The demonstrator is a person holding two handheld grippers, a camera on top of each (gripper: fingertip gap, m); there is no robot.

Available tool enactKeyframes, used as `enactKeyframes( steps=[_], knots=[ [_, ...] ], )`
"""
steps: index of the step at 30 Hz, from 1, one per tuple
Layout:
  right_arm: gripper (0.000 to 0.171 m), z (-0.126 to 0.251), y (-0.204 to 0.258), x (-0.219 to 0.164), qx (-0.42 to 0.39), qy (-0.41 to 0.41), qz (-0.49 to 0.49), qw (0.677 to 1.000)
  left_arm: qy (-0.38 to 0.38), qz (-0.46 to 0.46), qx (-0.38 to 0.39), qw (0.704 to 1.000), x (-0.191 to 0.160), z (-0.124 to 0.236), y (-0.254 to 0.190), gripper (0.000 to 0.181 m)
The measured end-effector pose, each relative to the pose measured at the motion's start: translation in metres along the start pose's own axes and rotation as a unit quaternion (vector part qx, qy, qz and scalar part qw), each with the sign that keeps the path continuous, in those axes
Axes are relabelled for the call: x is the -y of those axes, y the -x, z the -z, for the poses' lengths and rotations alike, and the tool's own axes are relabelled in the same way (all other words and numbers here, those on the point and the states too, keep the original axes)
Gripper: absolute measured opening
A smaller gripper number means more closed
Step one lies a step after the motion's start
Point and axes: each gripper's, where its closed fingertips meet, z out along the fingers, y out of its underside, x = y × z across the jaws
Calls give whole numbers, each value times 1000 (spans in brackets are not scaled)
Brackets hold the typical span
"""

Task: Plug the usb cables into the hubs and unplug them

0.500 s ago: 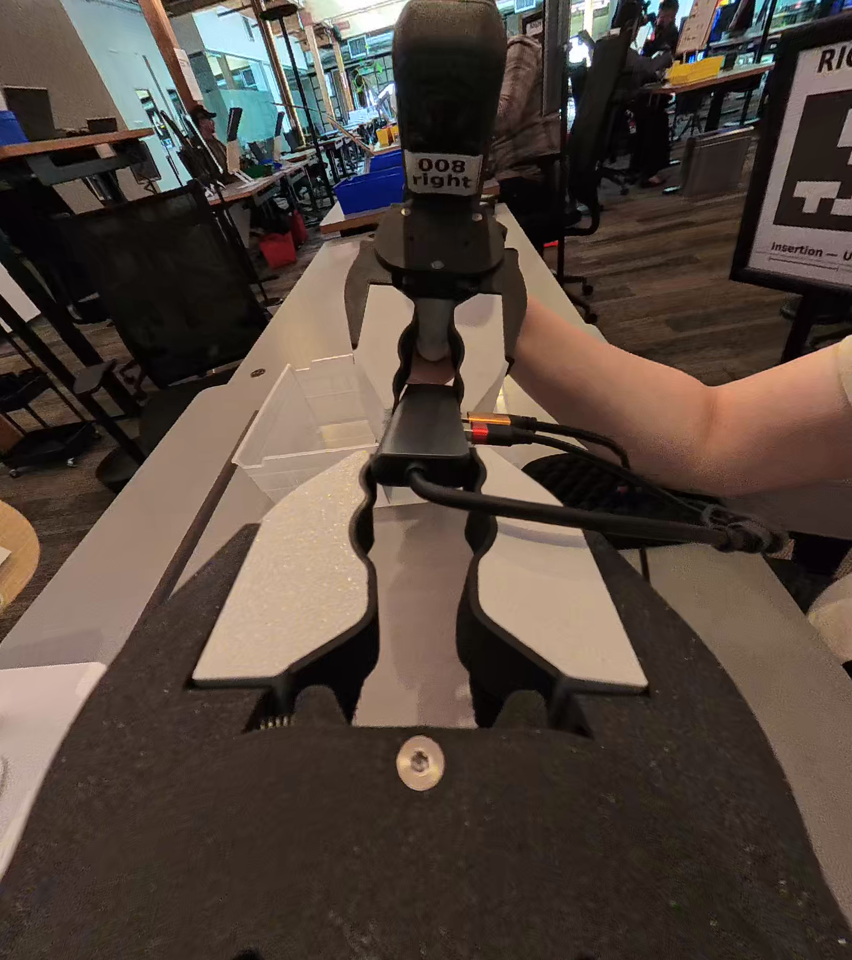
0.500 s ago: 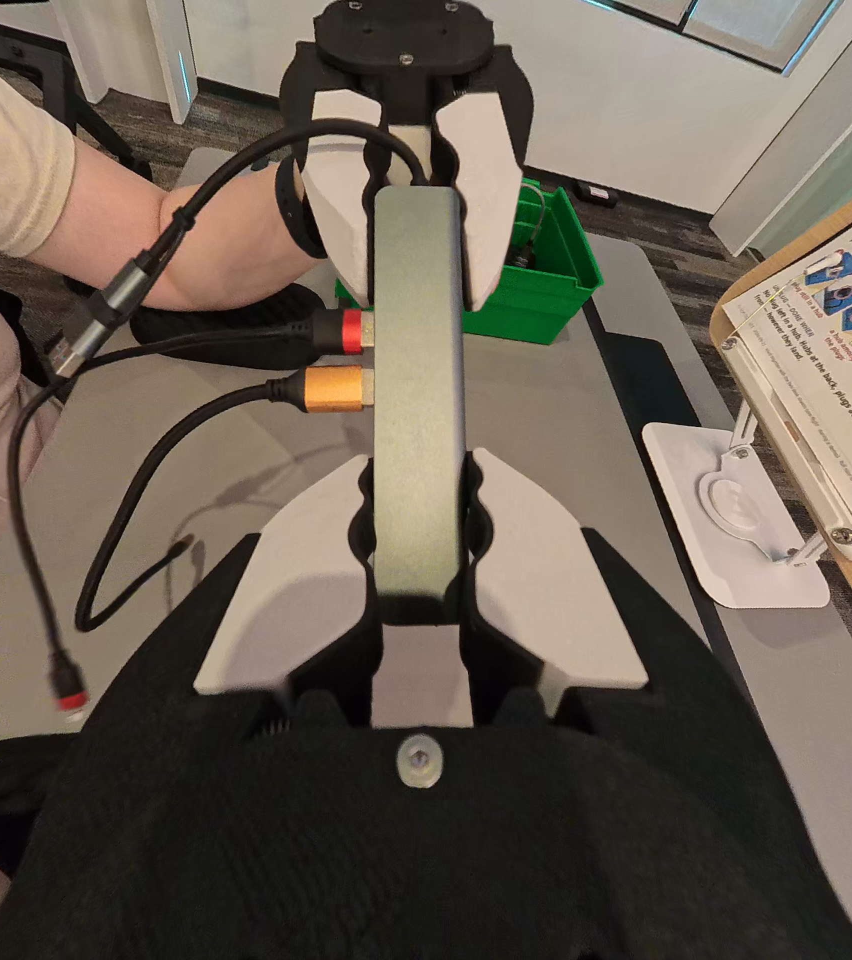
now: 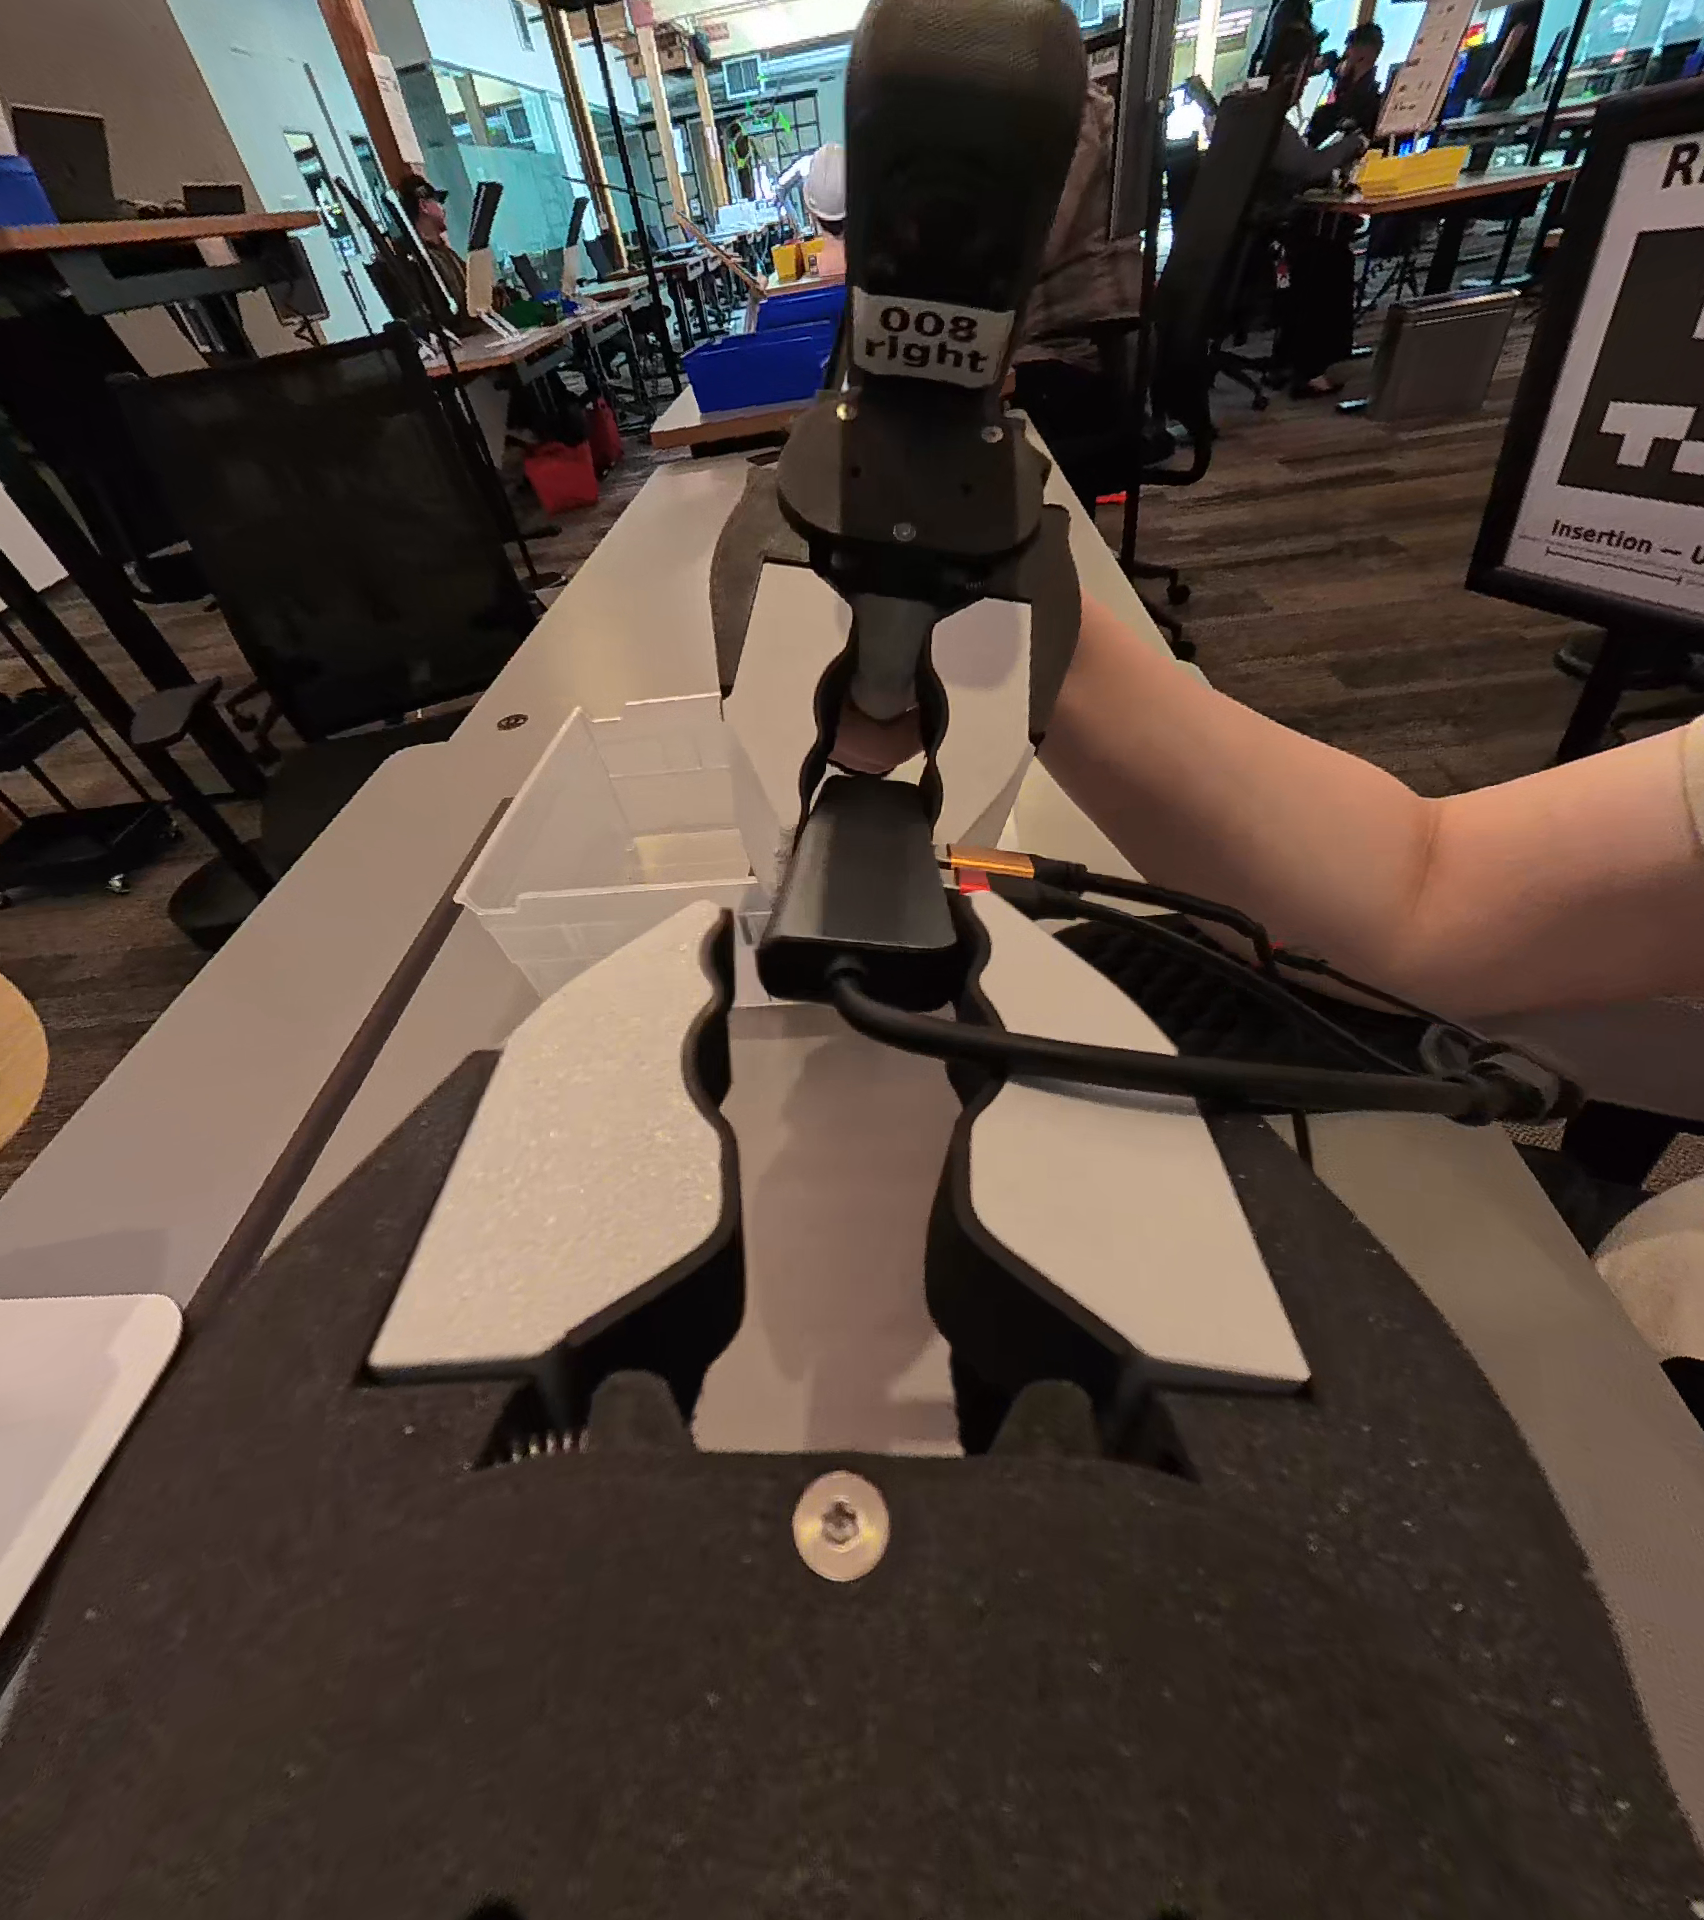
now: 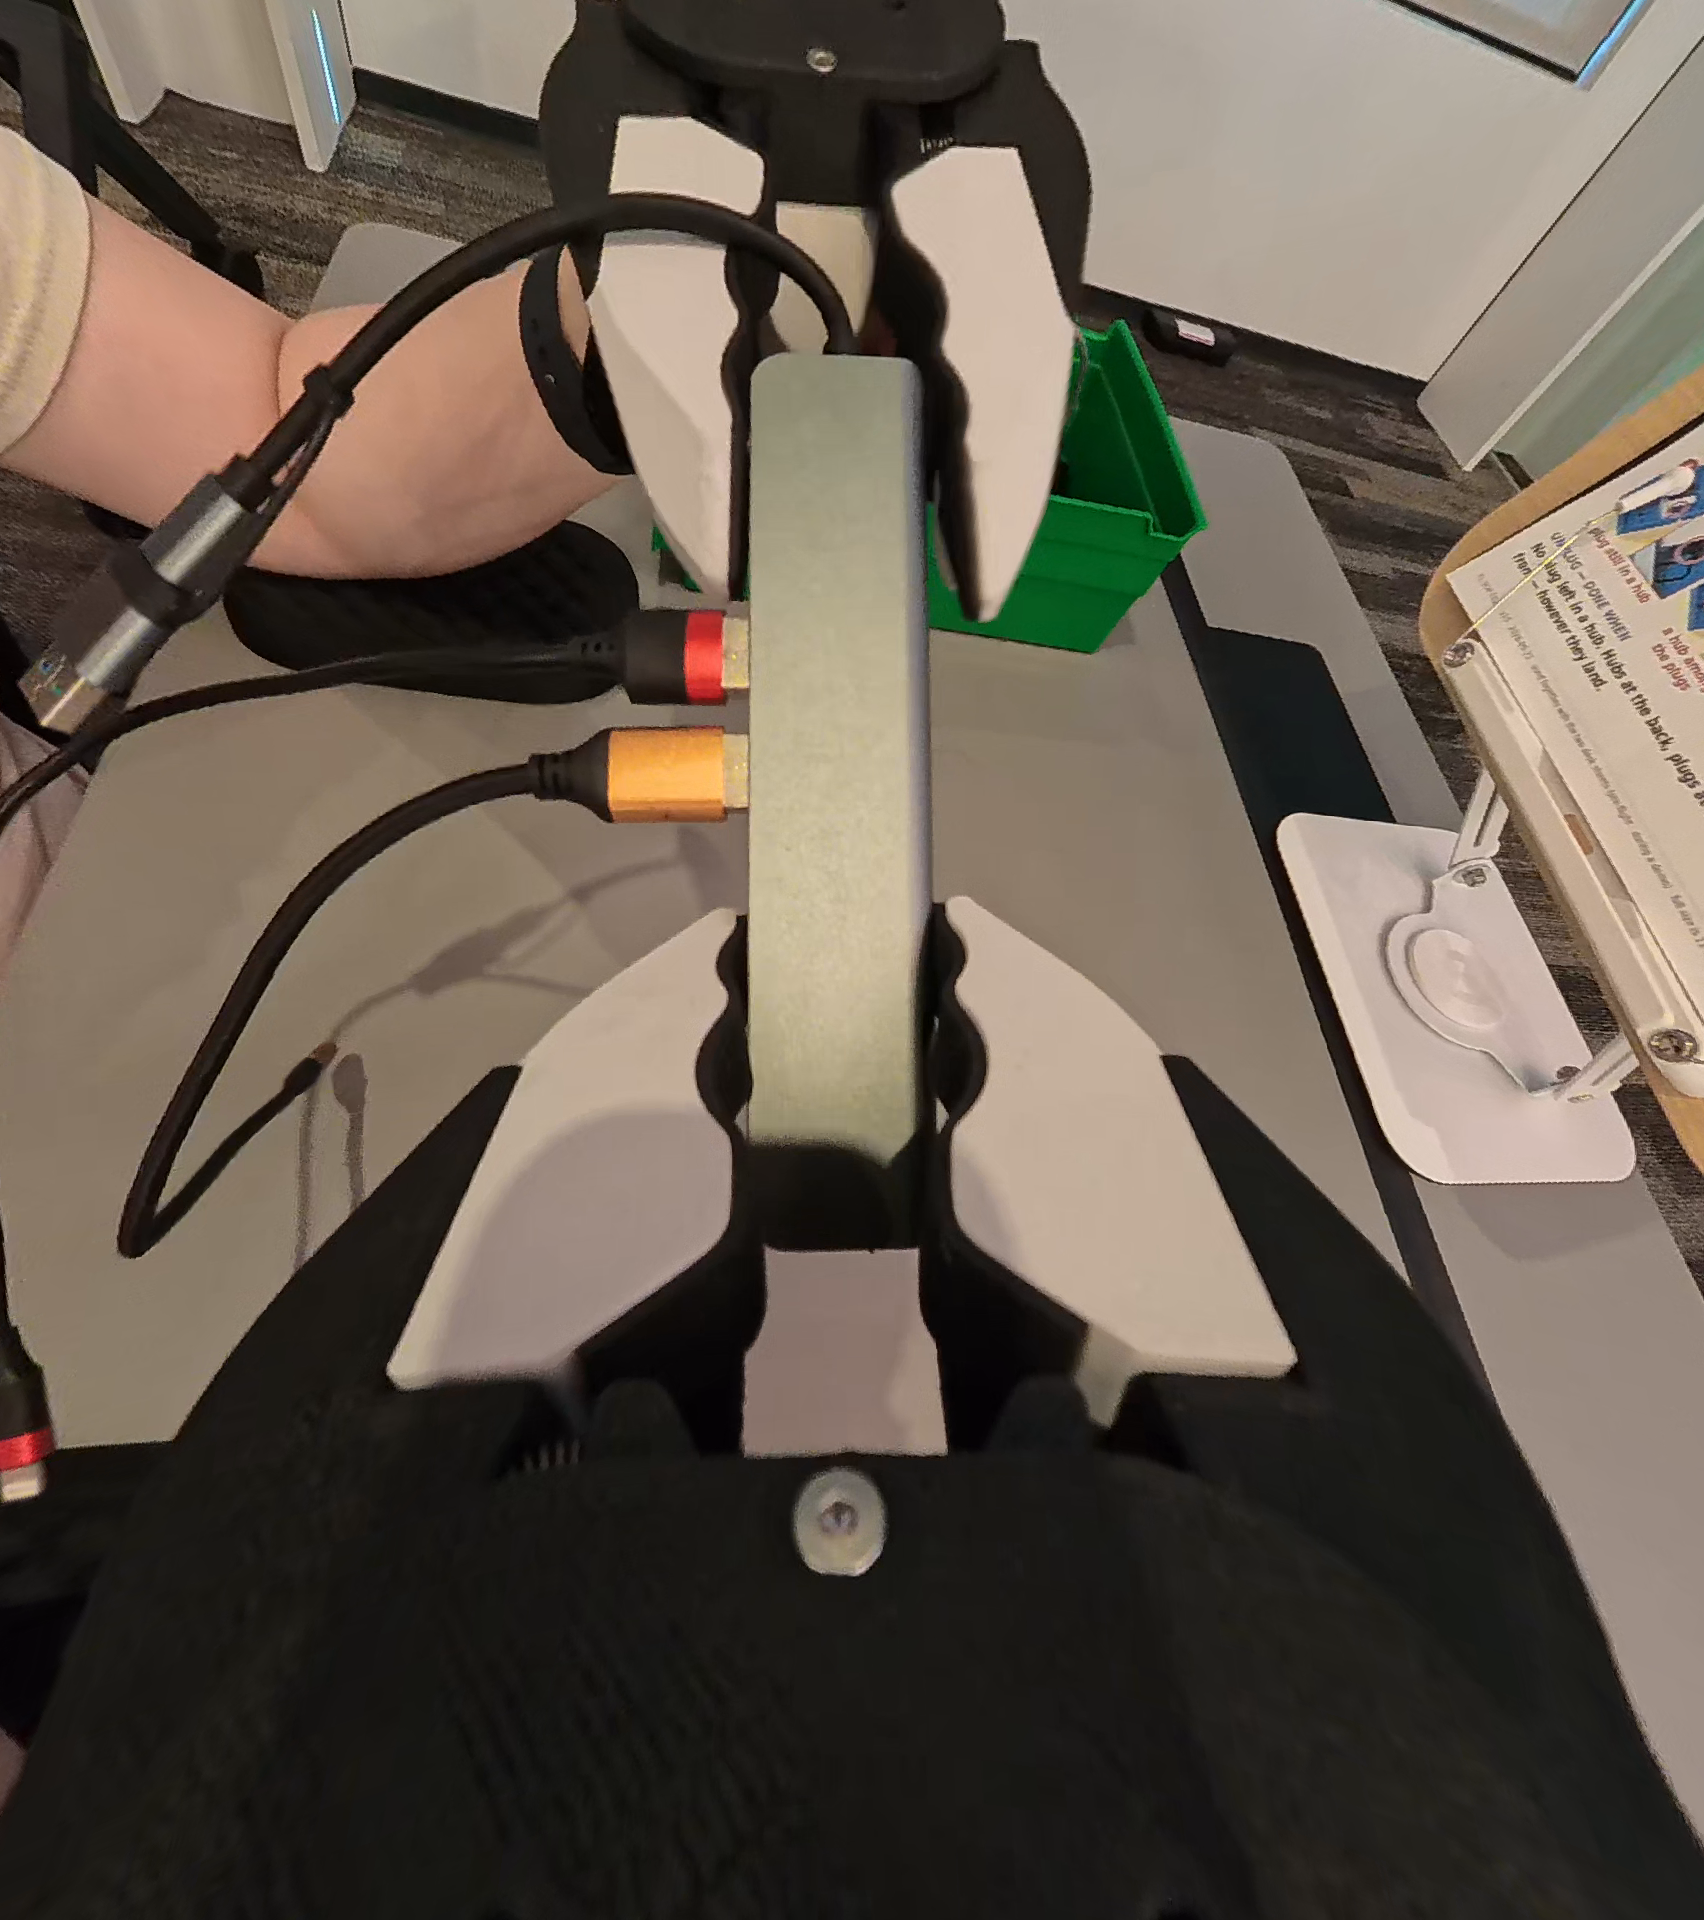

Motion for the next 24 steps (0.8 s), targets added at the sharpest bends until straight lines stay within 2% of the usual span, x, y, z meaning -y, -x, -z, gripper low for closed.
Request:
enactKeyframes(
  steps=[1, 3, 10, 12, 15, 24],
  knots=[
    [33, 0, 0, 0, -1, 2, 2, 1000, 7, -1, 4, 1000, -2, -1, 1, 41],
    [33, -1, 0, -2, -4, 9, 5, 1000, 17, -3, -12, 1000, -6, -2, -3, 31],
    [33, -3, -1, -8, -12, 29, 11, 999, 26, -16, -8, 1000, -9, -3, -2, 32],
    [33, -3, -1, -9, -12, 35, 14, 999, 25, -23, 12, 999, -9, -4, 2, 43],
    [33, -3, -1, -9, -18, 37, 18, 999, 26, -22, -8, 999, -9, -4, -3, 31],
    [33, 0, -4, -14, -33, 45, 39, 998, 31, -39, 7, 999, -8, -10, -3, 31]
  ],
)
